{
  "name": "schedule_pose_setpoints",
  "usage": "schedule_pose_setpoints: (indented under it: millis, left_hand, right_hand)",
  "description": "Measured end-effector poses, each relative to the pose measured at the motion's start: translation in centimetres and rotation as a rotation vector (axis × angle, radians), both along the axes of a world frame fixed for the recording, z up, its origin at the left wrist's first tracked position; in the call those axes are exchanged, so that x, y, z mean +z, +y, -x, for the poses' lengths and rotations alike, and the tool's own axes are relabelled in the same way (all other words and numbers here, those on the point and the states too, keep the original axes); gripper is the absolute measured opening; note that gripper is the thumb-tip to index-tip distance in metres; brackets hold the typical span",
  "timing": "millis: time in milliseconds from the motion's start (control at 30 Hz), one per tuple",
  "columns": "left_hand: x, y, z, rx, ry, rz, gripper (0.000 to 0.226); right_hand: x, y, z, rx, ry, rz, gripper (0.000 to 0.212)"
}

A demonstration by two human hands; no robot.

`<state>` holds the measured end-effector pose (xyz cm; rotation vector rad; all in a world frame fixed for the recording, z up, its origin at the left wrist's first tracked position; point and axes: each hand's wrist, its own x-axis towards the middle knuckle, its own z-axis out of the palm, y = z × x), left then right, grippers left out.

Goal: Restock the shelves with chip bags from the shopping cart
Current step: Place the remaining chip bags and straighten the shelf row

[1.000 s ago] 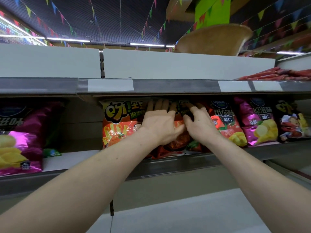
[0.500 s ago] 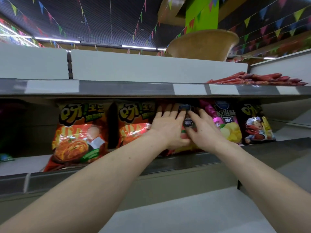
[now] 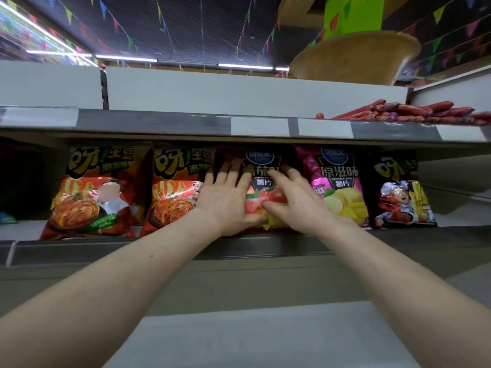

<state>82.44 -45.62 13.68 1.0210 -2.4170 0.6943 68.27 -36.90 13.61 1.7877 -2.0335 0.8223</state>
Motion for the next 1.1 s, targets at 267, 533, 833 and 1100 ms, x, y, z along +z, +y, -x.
schedule_pose_setpoints:
  millis: [267,533,833,1100]
  left_hand:
    - [0.6,0.7,3.0,-0.209,0.018,0.245,0.1]
    - [-1.7,-0.6,4.7,-0.106,0.134,0.175,0.091]
    - [-1.5,-0.5,4.3,-0.148,0.049,0.073,0.096]
    - [-0.3,2.8,6.5,-0.194,0.071,0.163,0.101]
  right_hand:
    - [1.2,2.6,6.3,-0.33,0.146,0.127,0.071]
    - [-1.0,0.4,6.5,-0.424,0.264,-0.082,0.068]
    - [-1.7,2.2,6.6,-0.402,0.152,-0.057,0.086]
    - [-1.2,3.4,7.2,-0.342,0.171,0.018,0.074]
